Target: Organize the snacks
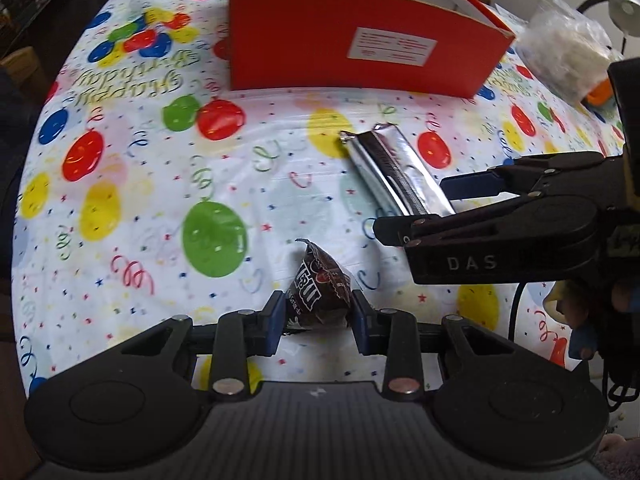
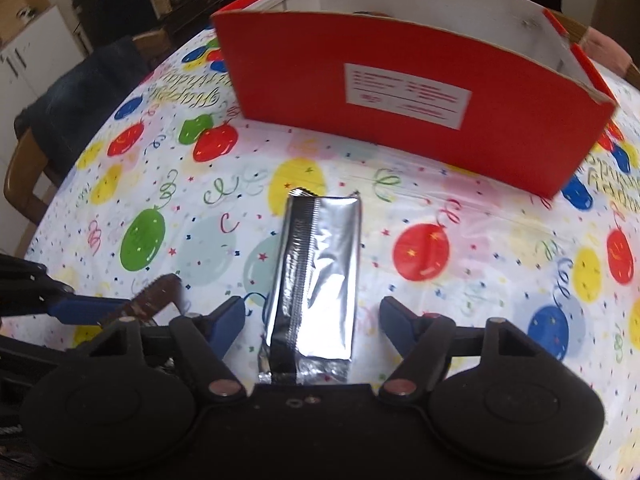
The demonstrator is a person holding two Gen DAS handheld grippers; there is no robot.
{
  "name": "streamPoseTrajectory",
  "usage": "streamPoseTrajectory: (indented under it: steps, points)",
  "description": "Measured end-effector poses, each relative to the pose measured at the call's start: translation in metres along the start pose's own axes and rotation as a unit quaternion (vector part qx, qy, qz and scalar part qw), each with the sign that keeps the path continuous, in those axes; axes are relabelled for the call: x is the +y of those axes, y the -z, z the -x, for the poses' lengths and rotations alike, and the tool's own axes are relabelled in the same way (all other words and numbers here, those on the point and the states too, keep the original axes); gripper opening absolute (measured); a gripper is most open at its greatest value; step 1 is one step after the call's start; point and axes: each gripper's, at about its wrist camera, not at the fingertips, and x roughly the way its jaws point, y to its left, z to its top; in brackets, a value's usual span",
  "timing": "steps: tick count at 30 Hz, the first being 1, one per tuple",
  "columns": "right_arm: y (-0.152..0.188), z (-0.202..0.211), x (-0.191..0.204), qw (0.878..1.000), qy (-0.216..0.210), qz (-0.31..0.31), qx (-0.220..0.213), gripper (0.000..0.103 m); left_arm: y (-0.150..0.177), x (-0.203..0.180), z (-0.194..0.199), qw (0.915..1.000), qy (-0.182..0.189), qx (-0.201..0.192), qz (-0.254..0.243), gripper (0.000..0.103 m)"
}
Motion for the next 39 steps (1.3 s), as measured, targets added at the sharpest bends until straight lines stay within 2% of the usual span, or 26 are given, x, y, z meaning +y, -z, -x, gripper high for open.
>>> streamPoseTrajectory:
  steps: [4,11,15,28,39]
  points:
    - [-0.002,-0.002,0.006,1.000,0.015,0.016,-0.006,0.065,0.000,0.003,0.002,1.0000,-0.003,-0.002,0.009,0.033]
    - [-0.003,-0.001,0.008,0.999,0.034,0.032,-0.011,0.043,-0.002,0.004,0.002,0.9999,-0.003,-0.001,0.011,0.032]
    - [-0.002,0.001,0.007,0.999,0.037,0.029,-0.013,0.041,-0.005,0.004,0.002,0.9999,-0.001,0.000,0.011,0.031]
    - [0.001,0.037,0.006,0.999,-0.007,-0.018,-0.028,0.041,-0.014,0.008,0.007,0.9997,0.020,0.001,0.017,0.024]
    - [0.002,0.058,0.010,0.998,-0.011,-0.040,-0.046,0.041,-0.014,0.010,0.011,0.9995,0.030,-0.002,0.004,0.018]
